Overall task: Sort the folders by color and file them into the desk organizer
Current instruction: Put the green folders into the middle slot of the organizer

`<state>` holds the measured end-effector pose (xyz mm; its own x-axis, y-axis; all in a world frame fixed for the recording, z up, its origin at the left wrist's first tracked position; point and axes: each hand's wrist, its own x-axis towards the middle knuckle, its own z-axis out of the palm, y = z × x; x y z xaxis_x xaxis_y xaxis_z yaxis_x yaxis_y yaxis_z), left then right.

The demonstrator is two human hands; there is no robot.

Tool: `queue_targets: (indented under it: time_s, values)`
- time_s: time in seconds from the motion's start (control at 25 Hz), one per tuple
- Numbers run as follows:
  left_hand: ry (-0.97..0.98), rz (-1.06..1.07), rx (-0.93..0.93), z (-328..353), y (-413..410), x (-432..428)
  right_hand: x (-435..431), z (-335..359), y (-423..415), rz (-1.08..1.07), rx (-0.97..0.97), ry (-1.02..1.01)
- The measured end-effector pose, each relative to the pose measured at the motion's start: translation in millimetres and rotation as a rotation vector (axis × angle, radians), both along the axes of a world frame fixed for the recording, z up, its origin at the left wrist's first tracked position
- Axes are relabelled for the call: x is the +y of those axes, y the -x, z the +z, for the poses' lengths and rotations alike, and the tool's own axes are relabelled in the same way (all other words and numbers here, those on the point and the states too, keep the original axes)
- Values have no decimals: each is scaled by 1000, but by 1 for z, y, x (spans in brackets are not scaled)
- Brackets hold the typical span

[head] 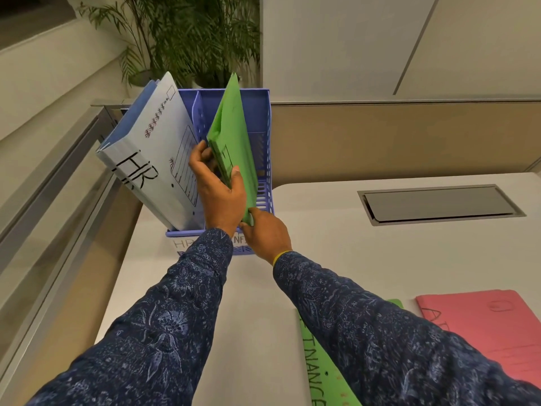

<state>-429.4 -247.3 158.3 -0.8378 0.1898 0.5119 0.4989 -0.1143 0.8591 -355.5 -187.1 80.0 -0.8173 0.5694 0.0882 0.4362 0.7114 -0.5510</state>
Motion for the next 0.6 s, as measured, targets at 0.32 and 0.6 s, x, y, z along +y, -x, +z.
queue_targets:
  time_s: [0.32,0.6]
  values:
    - [99,-80,-53,-10,-4,-13,-4,0,-9,51,106,166]
    - [341,-139,-87,-53,-43,-62,-8,-6,-82,20,218,83]
